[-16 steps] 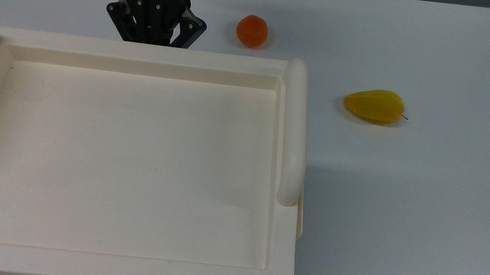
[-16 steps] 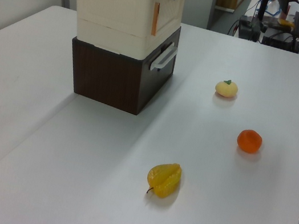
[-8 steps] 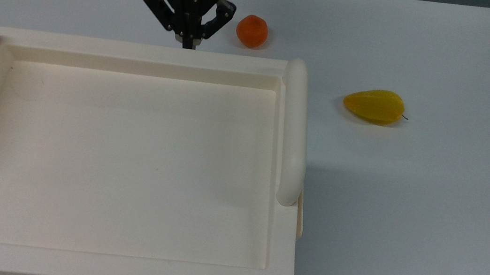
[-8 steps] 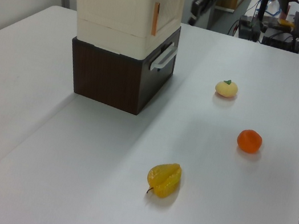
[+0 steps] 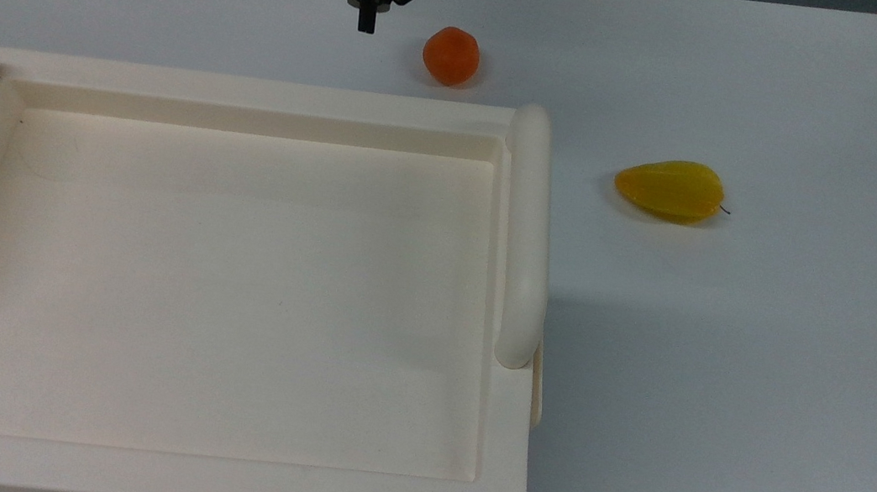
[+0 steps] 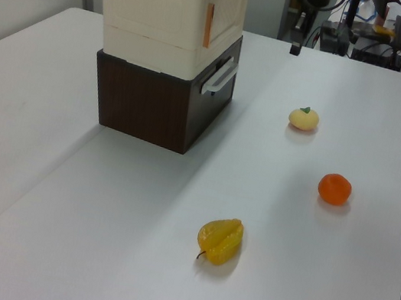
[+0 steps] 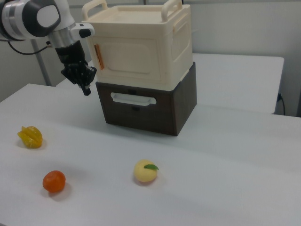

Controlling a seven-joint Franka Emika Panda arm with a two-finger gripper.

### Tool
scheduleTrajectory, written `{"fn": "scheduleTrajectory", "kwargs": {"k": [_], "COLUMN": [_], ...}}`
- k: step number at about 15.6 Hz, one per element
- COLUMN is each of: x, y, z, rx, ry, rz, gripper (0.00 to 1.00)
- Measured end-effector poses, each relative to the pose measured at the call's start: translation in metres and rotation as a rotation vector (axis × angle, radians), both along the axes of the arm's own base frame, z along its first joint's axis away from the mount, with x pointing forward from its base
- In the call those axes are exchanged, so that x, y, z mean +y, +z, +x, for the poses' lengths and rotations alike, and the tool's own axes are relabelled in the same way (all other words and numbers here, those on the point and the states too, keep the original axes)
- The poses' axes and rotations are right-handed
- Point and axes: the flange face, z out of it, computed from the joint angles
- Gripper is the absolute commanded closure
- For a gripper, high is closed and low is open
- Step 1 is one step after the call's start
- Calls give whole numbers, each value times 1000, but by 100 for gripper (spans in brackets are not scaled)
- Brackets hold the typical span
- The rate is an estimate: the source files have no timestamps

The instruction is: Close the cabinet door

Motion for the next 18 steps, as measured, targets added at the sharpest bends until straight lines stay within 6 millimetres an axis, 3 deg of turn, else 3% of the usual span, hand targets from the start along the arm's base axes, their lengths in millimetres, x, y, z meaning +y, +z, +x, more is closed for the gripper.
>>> {"fn": "scheduleTrajectory", "kwargs": {"k": [1,4,5,6,11,18], "x": [-1,-8,-12,-15,-26,-22], "y": [1,5,6,6,-2,-3], "z": [-4,-11,-12,-12,-20,-23], "rx": [5,5,5,6,83,100], "ry": [3,-8,-14,-21,-47,-40], "rz": [0,1,4,8,5,4], "gripper": [96,50,21,0,0,0]}}
